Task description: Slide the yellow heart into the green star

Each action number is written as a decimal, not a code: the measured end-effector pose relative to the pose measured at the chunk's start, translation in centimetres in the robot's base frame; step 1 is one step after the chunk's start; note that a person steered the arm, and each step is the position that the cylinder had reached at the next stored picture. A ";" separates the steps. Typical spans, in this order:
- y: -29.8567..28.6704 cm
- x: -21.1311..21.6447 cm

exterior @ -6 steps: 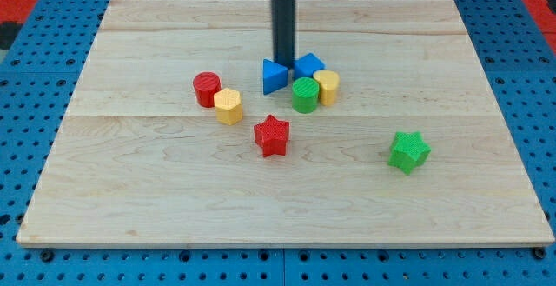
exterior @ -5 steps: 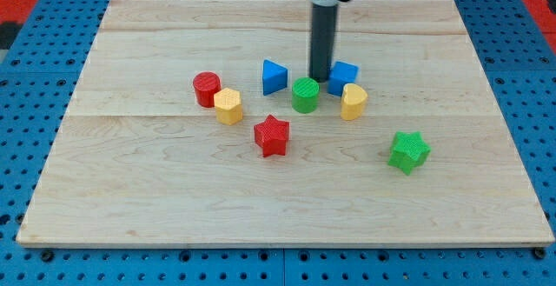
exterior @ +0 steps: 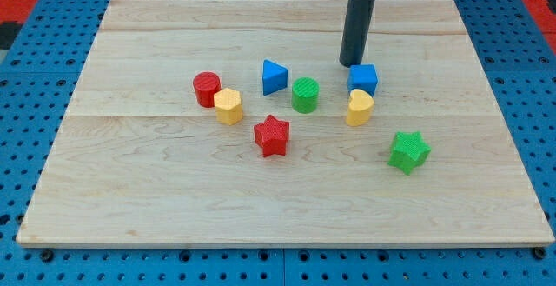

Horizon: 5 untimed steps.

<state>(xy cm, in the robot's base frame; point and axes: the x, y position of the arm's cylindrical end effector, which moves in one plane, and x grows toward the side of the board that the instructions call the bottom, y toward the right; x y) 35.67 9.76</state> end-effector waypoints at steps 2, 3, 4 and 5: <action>-1.1 5.1; -0.6 8.7; -0.4 13.7; 1.0 15.1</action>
